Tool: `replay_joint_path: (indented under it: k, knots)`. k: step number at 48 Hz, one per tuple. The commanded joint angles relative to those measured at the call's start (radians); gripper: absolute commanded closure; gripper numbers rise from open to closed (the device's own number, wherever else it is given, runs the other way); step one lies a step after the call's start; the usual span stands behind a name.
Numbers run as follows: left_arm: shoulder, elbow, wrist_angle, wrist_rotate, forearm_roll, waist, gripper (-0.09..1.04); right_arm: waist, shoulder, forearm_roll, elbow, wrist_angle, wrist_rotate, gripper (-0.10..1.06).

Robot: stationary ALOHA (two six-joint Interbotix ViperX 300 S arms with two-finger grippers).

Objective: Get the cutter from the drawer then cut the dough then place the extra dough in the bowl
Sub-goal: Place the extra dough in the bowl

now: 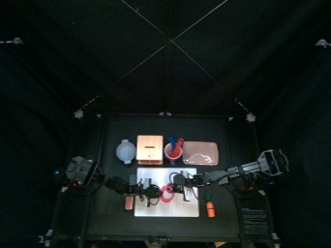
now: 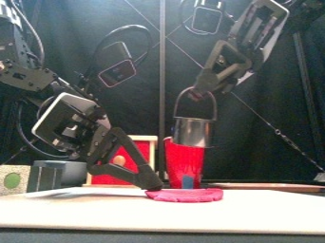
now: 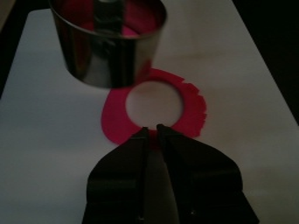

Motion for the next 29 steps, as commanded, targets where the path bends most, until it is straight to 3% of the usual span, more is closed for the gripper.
replay_joint_path:
  k: [1,19,29]
  knots:
    - [-0.017,0.011,0.005,0.002,-0.015,0.005,0.35,-0.014,-0.078,0.008,0.048,0.011,0.000,0.56]
    - [-0.072,0.052,0.003,0.005,-0.040,0.025,0.35,-0.018,-0.097,0.077,0.190,0.008,0.000,0.55]
    - [-0.083,0.051,0.003,0.006,-0.038,0.029,0.35,-0.020,-0.071,0.086,0.199,0.003,0.002,0.41]
